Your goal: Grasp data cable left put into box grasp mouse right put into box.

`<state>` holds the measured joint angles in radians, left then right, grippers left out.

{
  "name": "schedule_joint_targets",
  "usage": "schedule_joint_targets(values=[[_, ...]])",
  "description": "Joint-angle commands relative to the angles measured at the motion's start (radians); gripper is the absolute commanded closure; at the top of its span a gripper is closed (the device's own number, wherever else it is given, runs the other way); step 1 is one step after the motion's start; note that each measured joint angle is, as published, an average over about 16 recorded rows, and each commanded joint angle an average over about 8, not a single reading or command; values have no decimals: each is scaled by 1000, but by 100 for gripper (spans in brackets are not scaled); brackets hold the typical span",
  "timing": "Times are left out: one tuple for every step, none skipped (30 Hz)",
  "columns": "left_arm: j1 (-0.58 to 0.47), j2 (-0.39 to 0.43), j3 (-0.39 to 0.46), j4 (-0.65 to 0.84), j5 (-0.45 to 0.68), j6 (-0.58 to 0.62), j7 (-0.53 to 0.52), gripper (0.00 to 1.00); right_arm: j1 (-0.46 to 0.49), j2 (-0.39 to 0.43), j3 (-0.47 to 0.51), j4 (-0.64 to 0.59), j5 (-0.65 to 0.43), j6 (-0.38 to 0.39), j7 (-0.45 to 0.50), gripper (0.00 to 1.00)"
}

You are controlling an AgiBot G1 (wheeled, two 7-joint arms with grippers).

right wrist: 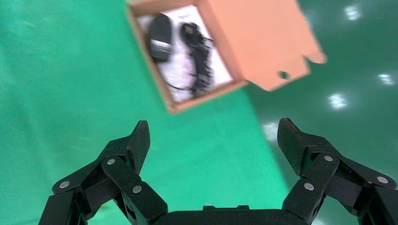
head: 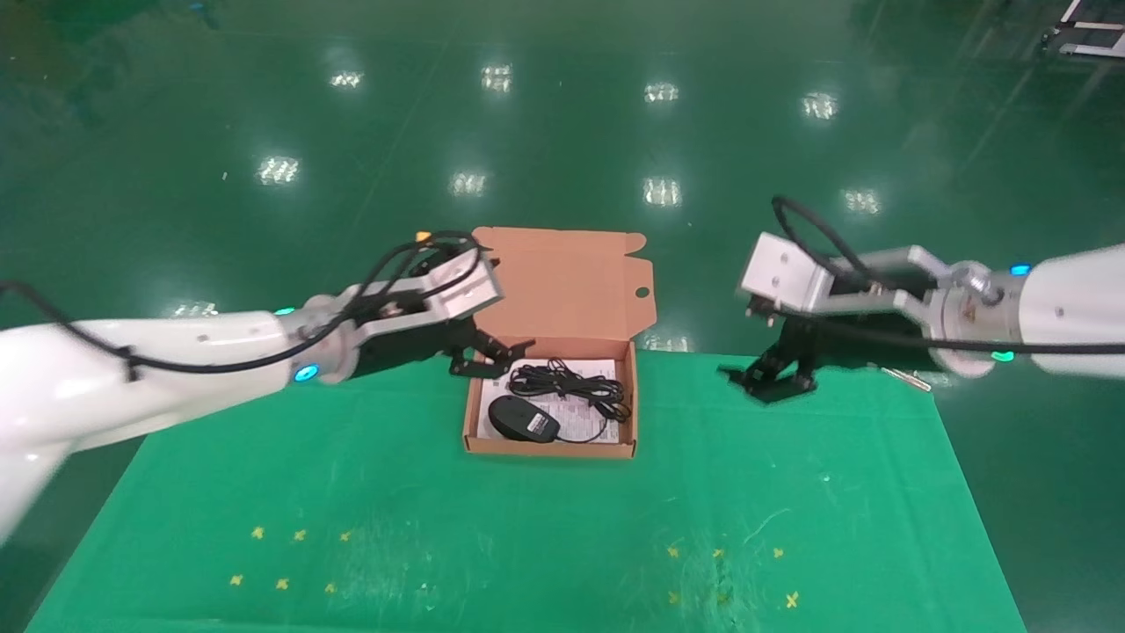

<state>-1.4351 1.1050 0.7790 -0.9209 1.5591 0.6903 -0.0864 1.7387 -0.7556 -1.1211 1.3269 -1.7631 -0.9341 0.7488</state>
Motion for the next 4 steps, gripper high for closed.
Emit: schedule_joint_targets(values=[[25, -34, -34, -25, -57, 55, -7, 0, -46, 10, 58, -3, 71, -39, -39, 0], [28, -39, -39, -29, -65, 63, -8, 0, -52, 11, 66, -3, 81, -44, -44, 0], [32, -44, -44, -32, -74, 72, -9, 0, -59, 13, 75, -4, 92, -50, -50, 0], [36, -49, -49, -36, -82, 80, -10, 0, -66, 14, 83, -4, 102, -55, -55, 0]])
